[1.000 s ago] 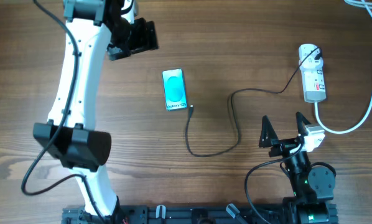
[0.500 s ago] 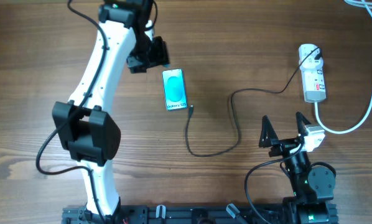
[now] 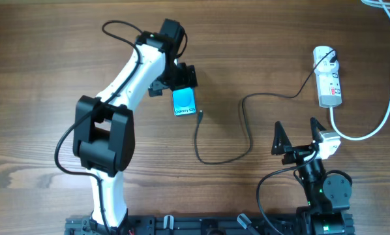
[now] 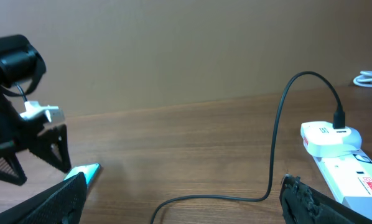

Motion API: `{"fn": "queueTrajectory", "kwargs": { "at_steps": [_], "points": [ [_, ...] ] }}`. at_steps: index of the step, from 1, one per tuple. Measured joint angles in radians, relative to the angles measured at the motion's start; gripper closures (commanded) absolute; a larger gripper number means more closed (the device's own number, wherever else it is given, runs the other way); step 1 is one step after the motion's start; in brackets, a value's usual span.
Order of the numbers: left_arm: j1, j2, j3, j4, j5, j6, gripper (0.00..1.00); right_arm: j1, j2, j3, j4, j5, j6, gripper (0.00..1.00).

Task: Plug charger to phone and switch on socket
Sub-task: 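Move the left gripper forward over the light-blue phone, then lower the left gripper and close it on the phone's bottom edge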

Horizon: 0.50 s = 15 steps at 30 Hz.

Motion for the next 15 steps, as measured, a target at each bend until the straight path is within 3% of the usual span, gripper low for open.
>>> {"fn": "queueTrajectory", "kwargs": {
  "at_steps": [15],
  "points": [
    [-0.040, 0.000, -0.118, 0.170, -0.071, -0.036, 0.00, 0.000, 0.000, 0.000, 0.000, 0.000, 0.000, 0.00]
  ]
}}
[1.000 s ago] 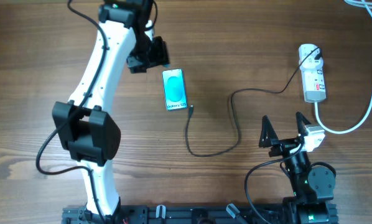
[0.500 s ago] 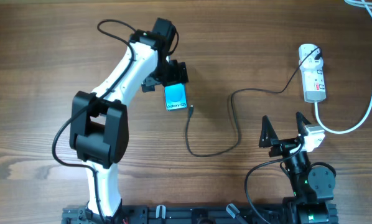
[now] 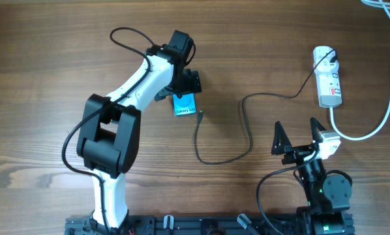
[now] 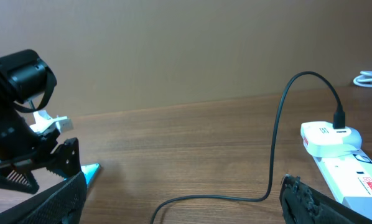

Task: Plug charger to phone and switch on socket
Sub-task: 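Lower the left gripper and close it on the phone's bottom edge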

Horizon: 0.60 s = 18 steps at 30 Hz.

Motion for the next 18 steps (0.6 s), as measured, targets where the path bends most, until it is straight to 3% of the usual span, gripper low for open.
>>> {"fn": "queueTrajectory", "kwargs": {
  "at_steps": [18],
  "points": [
    [-0.017, 0.000, -0.034, 0.072, -0.003, -0.004, 0.00, 0.000, 0.000, 0.000, 0.000, 0.000, 0.000, 0.00]
  ]
}}
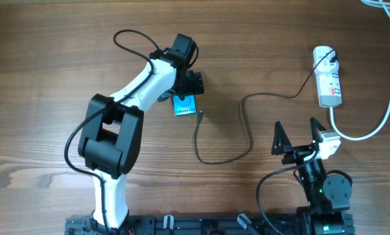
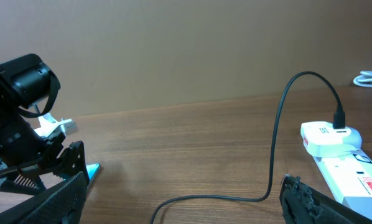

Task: Plug charger to phone and switch on socket
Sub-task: 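Lower the left gripper and close it on the phone's bottom edge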

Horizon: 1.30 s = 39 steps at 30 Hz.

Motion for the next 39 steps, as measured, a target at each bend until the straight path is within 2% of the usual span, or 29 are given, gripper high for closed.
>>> {"fn": "queueTrajectory", "kwargs": {
  "at_steps": [39],
  "points": [
    [-0.037, 0.022, 0.000, 0.025, -0.057, -0.019, 0.00, 0.000, 0.000, 0.000, 0.000, 0.000, 0.000, 0.00]
  ]
}}
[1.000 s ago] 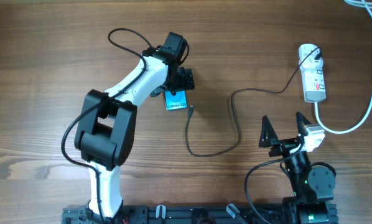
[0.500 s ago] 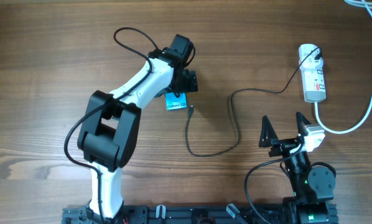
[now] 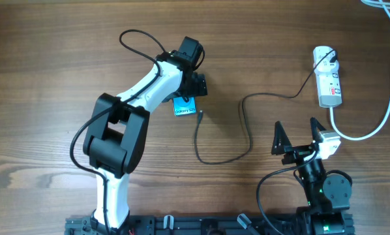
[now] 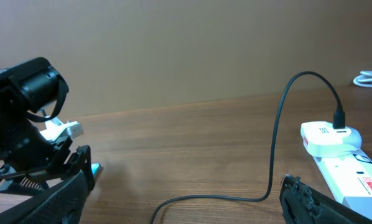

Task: Plug charger to phone and switch on socket
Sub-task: 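Lower the left gripper and close it on the phone's bottom edge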

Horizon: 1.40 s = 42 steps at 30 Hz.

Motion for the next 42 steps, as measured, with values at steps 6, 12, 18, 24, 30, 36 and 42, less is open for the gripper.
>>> {"fn": "queueTrajectory", "kwargs": {
  "at_steps": [6, 12, 18, 24, 30, 36, 42],
  "points": [
    [0.000, 0.009, 0.000, 0.001, -0.014, 0.000, 0.00, 0.000, 0.000, 0.000, 0.000, 0.000, 0.000, 0.00],
    [-0.001, 0.022, 0.000, 0.001, -0.029, -0.003, 0.00, 0.000, 0.000, 0.000, 0.000, 0.000, 0.000, 0.00],
    [-0.001, 0.023, 0.000, -0.001, -0.040, -0.003, 0.17, 0.000, 0.000, 0.000, 0.000, 0.000, 0.000, 0.00],
    [0.000, 0.024, 0.008, -0.089, -0.035, -0.011, 0.27, 0.000, 0.000, 0.000, 0.000, 0.000, 0.000, 0.00],
    [0.014, 0.024, 0.019, -0.231, -0.035, -0.015, 0.25, 0.000, 0.000, 0.000, 0.000, 0.000, 0.000, 0.00],
    [0.059, 0.025, 0.015, -0.371, -0.036, -0.014, 0.22, 0.000, 0.000, 0.000, 0.000, 0.000, 0.000, 0.00],
    [0.076, 0.026, 0.014, -0.381, -0.036, -0.014, 0.18, 0.000, 0.000, 0.000, 0.000, 0.000, 0.000, 0.00]
  ]
}}
